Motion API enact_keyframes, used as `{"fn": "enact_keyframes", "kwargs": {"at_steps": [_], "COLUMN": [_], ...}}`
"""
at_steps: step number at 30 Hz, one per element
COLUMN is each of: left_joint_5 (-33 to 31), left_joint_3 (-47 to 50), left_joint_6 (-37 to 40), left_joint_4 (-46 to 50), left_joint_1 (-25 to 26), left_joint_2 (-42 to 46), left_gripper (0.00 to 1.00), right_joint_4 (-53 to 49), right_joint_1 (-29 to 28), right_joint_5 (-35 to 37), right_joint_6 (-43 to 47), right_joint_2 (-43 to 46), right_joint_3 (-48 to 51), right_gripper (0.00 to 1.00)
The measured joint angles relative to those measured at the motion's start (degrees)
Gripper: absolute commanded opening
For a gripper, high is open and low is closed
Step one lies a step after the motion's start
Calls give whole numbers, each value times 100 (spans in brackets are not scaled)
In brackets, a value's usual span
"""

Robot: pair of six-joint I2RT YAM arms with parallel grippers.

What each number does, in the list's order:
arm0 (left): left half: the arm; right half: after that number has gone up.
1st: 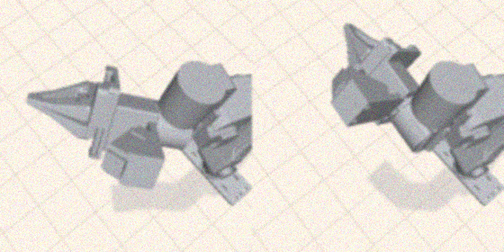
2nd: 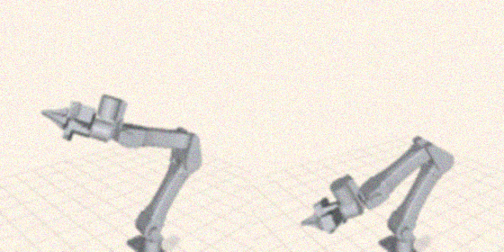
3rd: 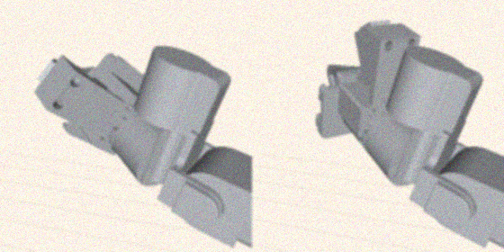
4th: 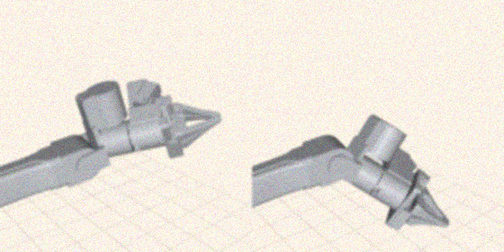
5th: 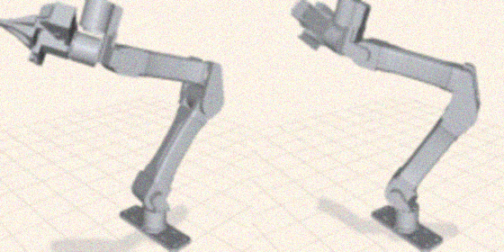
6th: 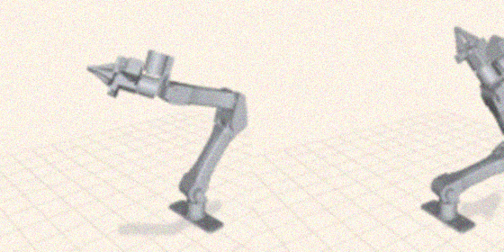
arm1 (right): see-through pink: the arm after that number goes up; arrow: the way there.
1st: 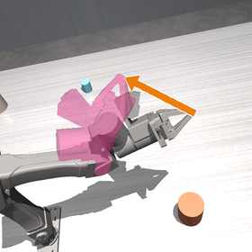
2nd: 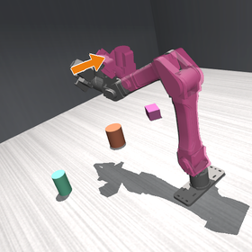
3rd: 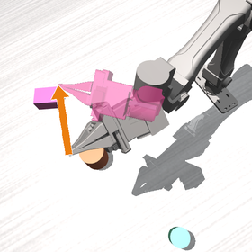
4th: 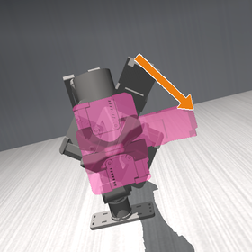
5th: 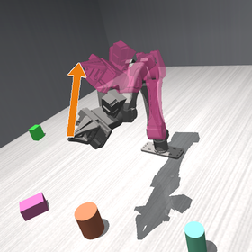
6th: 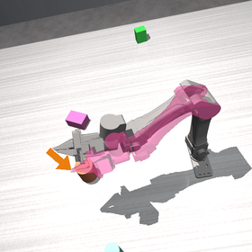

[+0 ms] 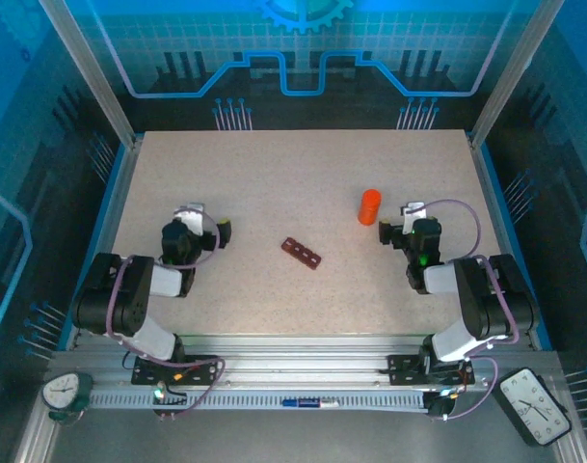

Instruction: Sort the pills into containers

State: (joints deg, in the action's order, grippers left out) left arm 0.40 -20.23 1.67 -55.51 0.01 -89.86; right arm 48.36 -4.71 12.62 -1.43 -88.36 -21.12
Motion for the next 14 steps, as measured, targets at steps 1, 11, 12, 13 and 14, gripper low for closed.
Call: {"fn": "enact_keyframes", "kwargs": {"at_steps": [1, 11, 12, 13, 14], "left_joint_5": [-2, -15, -15, -15, -15], "left_joint_3": [-101, -170, -170, -170, -170], "left_joint_6": [-26, -168, -170, -170, -170], "left_joint_4": [17, 278, 282, 282, 282], "left_joint_1": [-37, -83, -83, -83, -83], "left_joint_2": [4, 17, 17, 17, 17], "left_gripper": [99, 99, 99, 99, 99], "right_joint_4": [31, 79, 79, 79, 79], "right_joint_1": [0, 13, 20, 28, 28], "right_joint_5": [0, -103, -131, -146, -155], "right_joint_6": [0, 0, 0, 0, 0], "right_joint_2": [0, 0, 0, 0, 0], "right_joint_3": [0, -2, -2, -4, -4], "right_gripper": [100, 100, 100, 100, 100]}}
